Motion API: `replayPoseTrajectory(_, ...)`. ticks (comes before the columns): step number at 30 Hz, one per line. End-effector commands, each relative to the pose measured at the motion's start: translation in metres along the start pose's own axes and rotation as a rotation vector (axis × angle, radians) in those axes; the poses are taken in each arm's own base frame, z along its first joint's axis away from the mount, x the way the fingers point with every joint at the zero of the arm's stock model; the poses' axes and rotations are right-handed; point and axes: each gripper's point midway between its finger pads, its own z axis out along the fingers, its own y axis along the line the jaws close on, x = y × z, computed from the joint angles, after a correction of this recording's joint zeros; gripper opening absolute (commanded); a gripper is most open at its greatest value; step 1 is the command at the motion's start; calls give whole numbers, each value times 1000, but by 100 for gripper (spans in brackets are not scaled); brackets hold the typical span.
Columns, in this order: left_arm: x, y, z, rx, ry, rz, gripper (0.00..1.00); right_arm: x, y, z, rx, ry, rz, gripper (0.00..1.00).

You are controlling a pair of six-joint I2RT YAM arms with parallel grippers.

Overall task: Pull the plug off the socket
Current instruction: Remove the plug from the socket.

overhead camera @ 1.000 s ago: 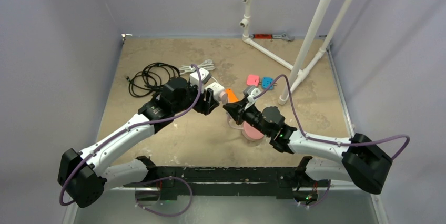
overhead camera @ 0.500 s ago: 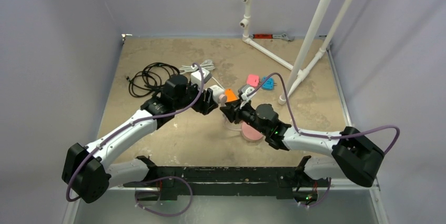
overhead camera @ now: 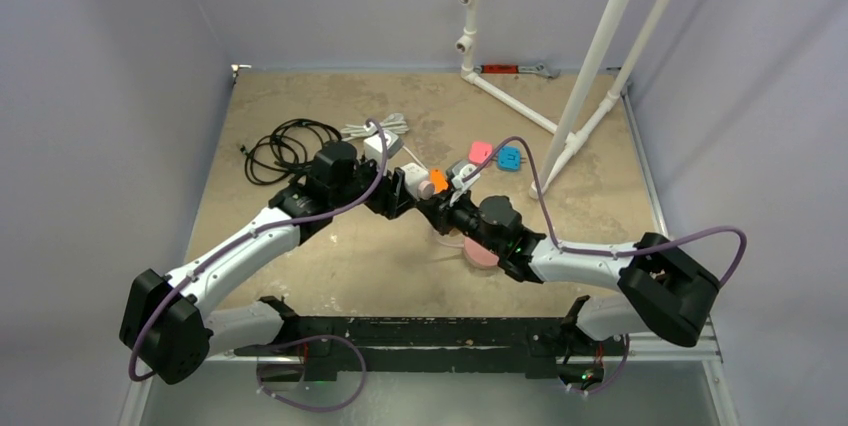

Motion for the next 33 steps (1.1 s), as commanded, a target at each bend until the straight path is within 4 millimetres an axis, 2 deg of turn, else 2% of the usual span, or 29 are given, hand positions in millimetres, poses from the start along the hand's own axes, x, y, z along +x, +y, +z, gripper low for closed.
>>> replayPoseTrajectory(1, -26, -18, -4, 85, -93, 25, 0, -30, -7, 1, 42, -102, 12, 1)
replayPoseTrajectory(8, -19, 33, -11, -216, -50, 78, 0, -49, -6, -17, 41, -182, 28, 0)
replayPoseTrajectory(14, -10, 56, -13, -380, 2, 105, 0, -63, 0, -27, 9, -221, 28, 0)
replayPoseTrajectory(21, -8, 78, -23, -525, 17, 99, 0, -75, -2, -40, 24, -256, 18, 0)
replayPoseTrajectory(26, -9, 75, -23, -506, 8, 94, 0, -78, -4, -44, 32, -269, 14, 0)
replayPoseTrajectory(33, -22, 26, -10, -182, -65, 66, 0, -65, -8, -34, 53, -227, 9, 0)
